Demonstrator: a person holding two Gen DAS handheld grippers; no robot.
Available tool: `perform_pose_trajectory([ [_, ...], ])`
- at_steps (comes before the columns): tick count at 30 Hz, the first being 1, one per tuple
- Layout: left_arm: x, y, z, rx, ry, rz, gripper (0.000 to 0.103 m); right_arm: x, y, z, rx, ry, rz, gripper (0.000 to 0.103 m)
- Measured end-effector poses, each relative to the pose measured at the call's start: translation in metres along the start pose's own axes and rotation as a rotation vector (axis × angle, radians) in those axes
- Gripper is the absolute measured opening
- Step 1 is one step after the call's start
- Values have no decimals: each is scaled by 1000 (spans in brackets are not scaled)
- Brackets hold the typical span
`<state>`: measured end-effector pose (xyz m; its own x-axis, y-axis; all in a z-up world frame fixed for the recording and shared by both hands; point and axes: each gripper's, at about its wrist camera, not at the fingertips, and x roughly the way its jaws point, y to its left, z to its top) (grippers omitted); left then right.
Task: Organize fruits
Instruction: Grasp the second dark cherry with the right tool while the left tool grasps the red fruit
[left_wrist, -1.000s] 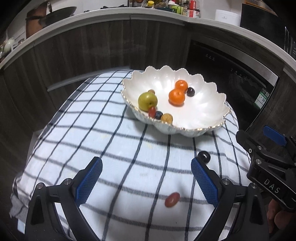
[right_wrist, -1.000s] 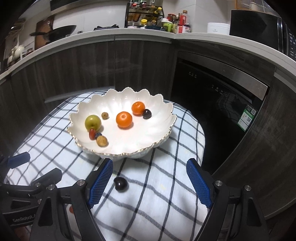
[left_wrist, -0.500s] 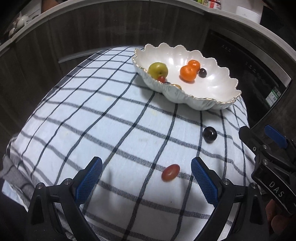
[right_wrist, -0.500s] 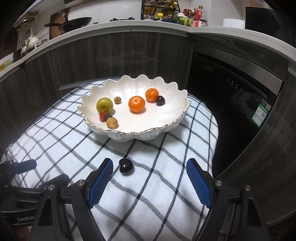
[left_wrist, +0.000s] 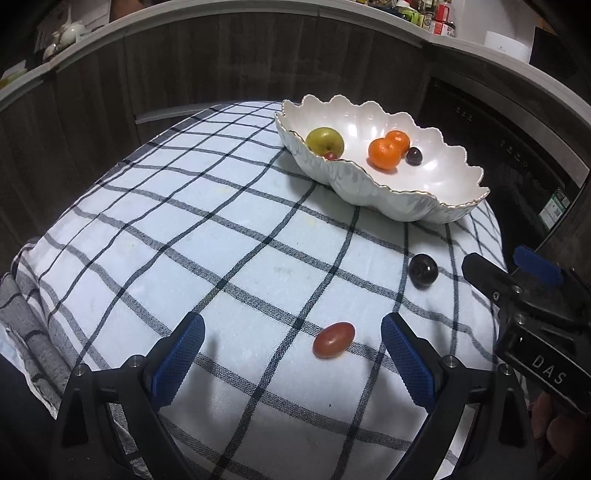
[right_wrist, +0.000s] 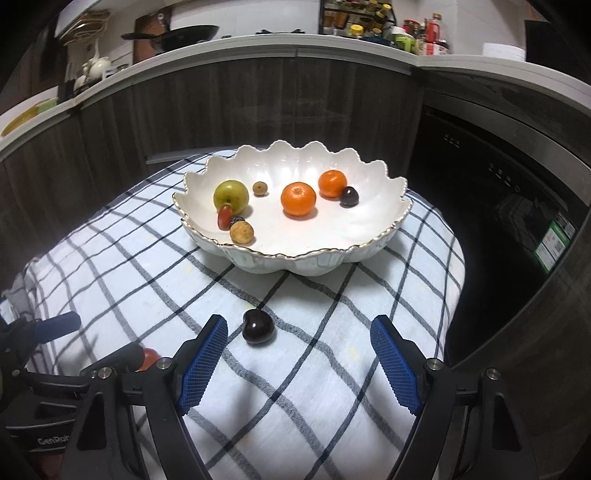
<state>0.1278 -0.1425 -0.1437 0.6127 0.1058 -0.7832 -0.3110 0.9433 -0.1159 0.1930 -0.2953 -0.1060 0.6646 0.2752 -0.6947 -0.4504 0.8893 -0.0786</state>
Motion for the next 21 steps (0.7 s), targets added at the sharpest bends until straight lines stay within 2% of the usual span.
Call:
perform_pose_trajectory([
  [2,0,-1,-1,-2,-15,7,94,5,1,0,-23,6,25,80],
  [4,1,-1,-1,-14,-1,-1,86,11,2,0,-40,16,45,77],
  [6,1,-3,-1,-4,-15,13,86,18,1,-1,-43,25,67,75],
  [11,10,-5,-6,1,15,35,86,28,3,0,-71,24,101,75],
  [16,11,-10,-9,7,18,29,86,34,6,-1,-94,28,134,72],
  [21,13,-13,-9,15,12,27,81,39,5,-2,-98,31,158,71],
])
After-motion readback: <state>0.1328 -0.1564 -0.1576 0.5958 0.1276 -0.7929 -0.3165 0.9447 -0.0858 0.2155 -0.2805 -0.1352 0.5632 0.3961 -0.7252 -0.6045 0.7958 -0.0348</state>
